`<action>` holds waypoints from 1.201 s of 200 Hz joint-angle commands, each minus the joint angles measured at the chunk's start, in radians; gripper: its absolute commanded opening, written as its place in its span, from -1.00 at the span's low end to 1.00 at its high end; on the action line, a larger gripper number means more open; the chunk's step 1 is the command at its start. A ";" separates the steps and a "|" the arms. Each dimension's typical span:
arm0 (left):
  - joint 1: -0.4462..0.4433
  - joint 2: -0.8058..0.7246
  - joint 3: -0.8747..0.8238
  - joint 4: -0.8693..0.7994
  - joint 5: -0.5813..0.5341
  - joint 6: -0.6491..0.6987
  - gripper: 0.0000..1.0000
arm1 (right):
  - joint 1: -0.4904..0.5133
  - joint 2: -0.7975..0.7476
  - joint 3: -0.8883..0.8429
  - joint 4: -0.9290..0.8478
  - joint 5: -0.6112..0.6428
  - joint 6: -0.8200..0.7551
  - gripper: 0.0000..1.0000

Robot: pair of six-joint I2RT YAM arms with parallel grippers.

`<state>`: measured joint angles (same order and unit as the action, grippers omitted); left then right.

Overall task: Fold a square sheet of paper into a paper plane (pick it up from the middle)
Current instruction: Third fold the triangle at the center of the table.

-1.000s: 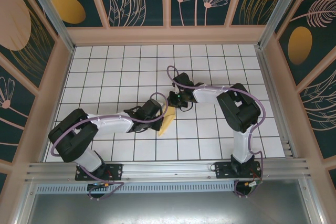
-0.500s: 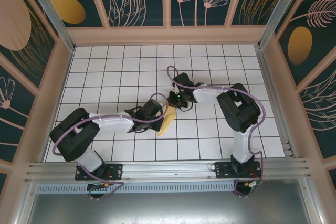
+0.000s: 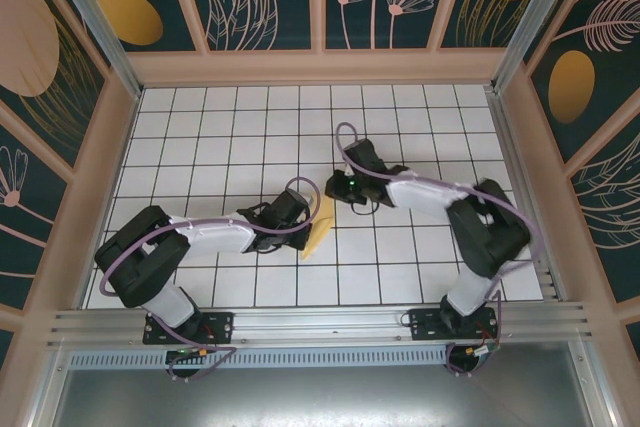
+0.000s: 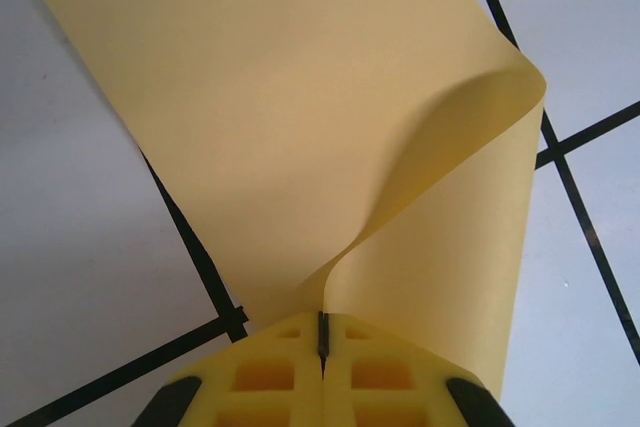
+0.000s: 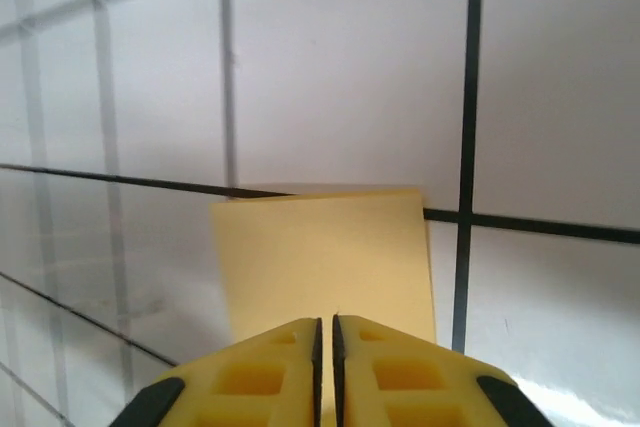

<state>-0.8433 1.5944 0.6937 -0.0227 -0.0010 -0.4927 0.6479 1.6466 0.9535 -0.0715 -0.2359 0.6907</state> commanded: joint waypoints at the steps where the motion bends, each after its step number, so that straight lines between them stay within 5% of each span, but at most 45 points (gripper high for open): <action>1: 0.004 0.015 -0.009 0.007 0.017 -0.017 -0.98 | -0.003 -0.176 -0.108 0.122 0.093 0.065 -0.68; 36: 0.004 0.018 -0.011 0.008 0.010 -0.018 -0.99 | 0.021 -0.312 -0.331 0.274 -0.083 0.210 -0.98; 73: 0.003 0.018 -0.013 0.013 0.017 -0.020 -0.99 | 0.189 -0.372 -0.540 0.518 -0.025 0.409 -1.00; 240: 0.003 0.087 0.007 0.059 0.042 -0.055 -0.99 | 0.270 -0.066 -0.465 0.669 -0.135 0.487 -1.00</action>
<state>-0.8433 1.6436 0.7055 0.0700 0.0292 -0.5331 0.9081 1.5585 0.4561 0.5533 -0.3397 1.1633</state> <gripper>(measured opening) 0.052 0.051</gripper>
